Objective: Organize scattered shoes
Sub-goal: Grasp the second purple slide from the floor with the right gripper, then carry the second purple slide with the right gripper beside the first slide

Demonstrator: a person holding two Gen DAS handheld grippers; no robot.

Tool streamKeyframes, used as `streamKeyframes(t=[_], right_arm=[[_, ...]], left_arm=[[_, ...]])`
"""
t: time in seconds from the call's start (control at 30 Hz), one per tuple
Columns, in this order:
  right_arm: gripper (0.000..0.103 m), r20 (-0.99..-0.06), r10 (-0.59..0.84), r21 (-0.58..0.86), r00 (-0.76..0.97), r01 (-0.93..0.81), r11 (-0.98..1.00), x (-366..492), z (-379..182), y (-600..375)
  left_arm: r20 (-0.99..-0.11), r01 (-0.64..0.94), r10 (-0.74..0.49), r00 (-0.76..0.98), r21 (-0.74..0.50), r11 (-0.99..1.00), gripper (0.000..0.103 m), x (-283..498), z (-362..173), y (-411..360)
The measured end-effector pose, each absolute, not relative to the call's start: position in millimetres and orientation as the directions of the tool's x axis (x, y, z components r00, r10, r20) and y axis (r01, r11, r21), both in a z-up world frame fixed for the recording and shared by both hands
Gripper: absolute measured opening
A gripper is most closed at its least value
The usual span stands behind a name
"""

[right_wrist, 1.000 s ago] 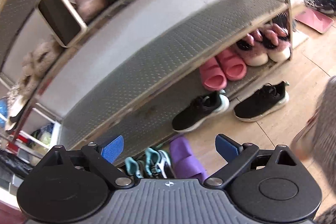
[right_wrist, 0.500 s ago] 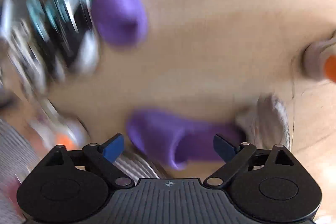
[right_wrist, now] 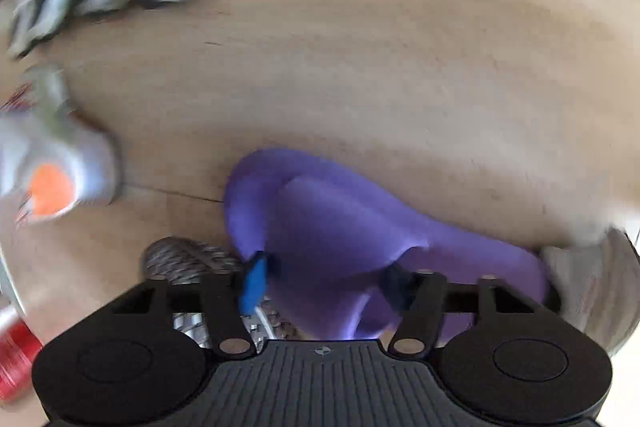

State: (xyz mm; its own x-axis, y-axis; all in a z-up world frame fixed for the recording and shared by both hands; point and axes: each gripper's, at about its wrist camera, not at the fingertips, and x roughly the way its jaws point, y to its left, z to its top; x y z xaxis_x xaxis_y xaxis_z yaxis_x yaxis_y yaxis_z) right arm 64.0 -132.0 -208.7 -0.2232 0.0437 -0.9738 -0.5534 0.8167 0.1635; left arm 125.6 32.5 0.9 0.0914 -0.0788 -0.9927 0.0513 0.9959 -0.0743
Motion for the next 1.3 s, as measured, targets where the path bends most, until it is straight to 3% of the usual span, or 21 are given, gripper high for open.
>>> streamKeyframes(t=[0.13,0.2,0.23,0.27,0.3,0.37,0.5,0.63,0.7,0.8,0.9,1.3], right_arm=[[0.027,-0.994,-0.08,0.017,-0.071,-0.844,0.536,43,-177,-95],[0.029,-0.982,-0.179,-0.112,0.063,-0.955,0.276,36,-167,-83],[0.046,-0.971,-0.211,-0.154,0.112,-0.969,0.191,36,-165,-80],[0.081,-0.946,-0.262,-0.225,0.191,-0.969,0.106,44,-161,-79],[0.092,-0.927,-0.282,-0.281,0.248,-0.956,0.083,53,-155,-79],[0.091,-0.92,-0.284,-0.32,0.271,-0.936,0.143,72,-139,-81],[0.091,-0.959,-0.225,-0.264,0.174,-0.839,0.475,107,-110,-99],[0.092,-0.995,-0.042,-0.091,0.092,-0.638,0.765,131,-110,-131],[0.093,-0.994,0.077,0.037,0.078,-0.426,0.904,142,-125,-160],[0.093,-0.98,0.191,0.179,0.059,-0.17,0.969,148,-150,-193],[0.095,-0.972,0.228,0.225,0.057,-0.045,0.973,145,-169,-194],[0.095,-0.989,0.15,0.149,-0.002,-0.092,0.984,161,-236,-163]], left_arm=[[-0.99,-0.009,-0.09,0.111,-0.092,0.996,0.093,127,6,44],[-0.988,-0.036,-0.096,0.121,-0.101,0.994,0.093,128,9,50],[-0.987,-0.042,-0.098,0.125,-0.104,0.994,0.093,127,9,53],[-0.987,-0.047,-0.097,0.127,-0.103,0.994,0.093,128,11,54],[-0.988,-0.049,-0.086,0.128,-0.093,0.994,0.093,133,14,54],[-0.99,-0.051,-0.059,0.128,-0.066,0.997,0.093,132,12,58],[-0.992,-0.067,-0.025,0.124,-0.034,0.997,0.093,132,7,65],[-0.993,-0.069,-0.031,0.116,-0.039,0.997,0.093,130,4,65],[-0.995,-0.003,-0.009,0.098,-0.01,1.0,0.093,128,-2,54],[-0.997,0.129,0.036,0.063,0.043,0.991,0.093,122,-14,31],[-0.999,0.209,0.041,0.02,0.044,0.977,0.093,117,-26,11],[-0.999,0.193,0.043,-0.033,0.035,0.981,0.094,125,-42,13]])
